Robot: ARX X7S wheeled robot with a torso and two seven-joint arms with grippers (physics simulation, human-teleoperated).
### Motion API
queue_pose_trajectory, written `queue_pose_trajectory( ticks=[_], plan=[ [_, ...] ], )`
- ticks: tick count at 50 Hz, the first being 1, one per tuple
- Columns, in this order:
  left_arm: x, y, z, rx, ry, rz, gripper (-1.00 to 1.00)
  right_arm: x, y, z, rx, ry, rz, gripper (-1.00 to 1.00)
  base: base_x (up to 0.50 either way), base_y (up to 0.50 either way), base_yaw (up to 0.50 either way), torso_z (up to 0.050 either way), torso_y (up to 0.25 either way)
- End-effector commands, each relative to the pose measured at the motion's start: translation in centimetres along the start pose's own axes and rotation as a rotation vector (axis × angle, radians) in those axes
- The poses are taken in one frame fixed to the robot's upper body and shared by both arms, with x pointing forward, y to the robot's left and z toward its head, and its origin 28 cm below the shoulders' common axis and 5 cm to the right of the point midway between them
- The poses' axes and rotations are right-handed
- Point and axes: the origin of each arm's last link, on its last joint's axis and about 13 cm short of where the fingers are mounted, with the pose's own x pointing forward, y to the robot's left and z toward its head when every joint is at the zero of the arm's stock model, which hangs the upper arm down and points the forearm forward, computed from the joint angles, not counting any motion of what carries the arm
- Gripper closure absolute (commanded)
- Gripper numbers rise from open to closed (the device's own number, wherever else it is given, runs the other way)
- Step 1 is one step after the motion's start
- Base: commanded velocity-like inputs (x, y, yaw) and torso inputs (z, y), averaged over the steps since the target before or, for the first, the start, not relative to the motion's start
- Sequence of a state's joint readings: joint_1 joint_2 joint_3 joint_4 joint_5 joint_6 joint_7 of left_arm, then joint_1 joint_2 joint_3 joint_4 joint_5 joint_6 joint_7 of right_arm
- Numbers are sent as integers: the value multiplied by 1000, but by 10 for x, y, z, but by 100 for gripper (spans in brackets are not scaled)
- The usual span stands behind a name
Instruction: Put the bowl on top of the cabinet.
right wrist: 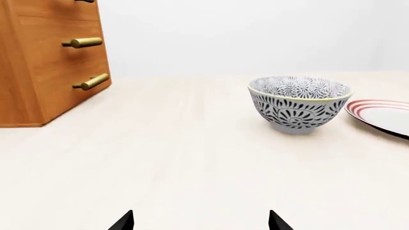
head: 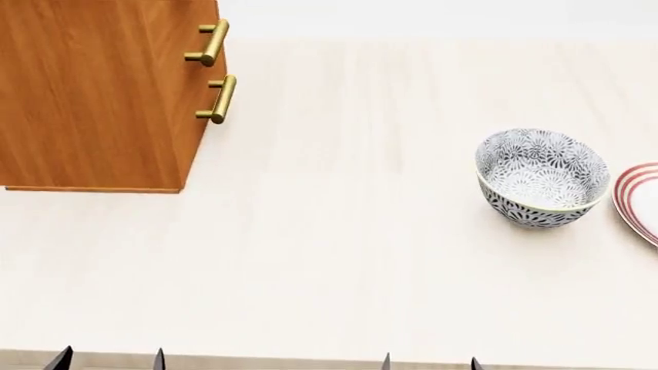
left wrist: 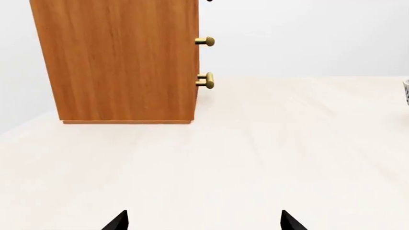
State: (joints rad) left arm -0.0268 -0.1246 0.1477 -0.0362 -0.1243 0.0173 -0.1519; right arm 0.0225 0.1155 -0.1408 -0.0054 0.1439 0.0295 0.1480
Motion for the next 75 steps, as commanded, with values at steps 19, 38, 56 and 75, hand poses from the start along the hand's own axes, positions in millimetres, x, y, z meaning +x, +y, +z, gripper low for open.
queue_pose_trajectory(
  ticks=[19, 38, 56, 75],
  plan=[
    [1, -1, 0, 6, 11, 11, -100, 0, 0, 1, 15, 7, 13, -100, 0, 0, 0, 0, 0],
    [-3, -2, 0, 8, -16, -28, -100, -2, 1, 1, 11, -2, 27, -100, 146, 0, 0, 0, 0],
    [-2, -1, 0, 6, -16, -25, -100, -1, 1, 1, 10, -2, 29, -100, 318, 0, 0, 0, 0],
    [-2, -1, 0, 5, -17, -26, -100, -1, 1, 2, 15, -6, 27, -100, 315, 0, 0, 0, 0]
  ],
)
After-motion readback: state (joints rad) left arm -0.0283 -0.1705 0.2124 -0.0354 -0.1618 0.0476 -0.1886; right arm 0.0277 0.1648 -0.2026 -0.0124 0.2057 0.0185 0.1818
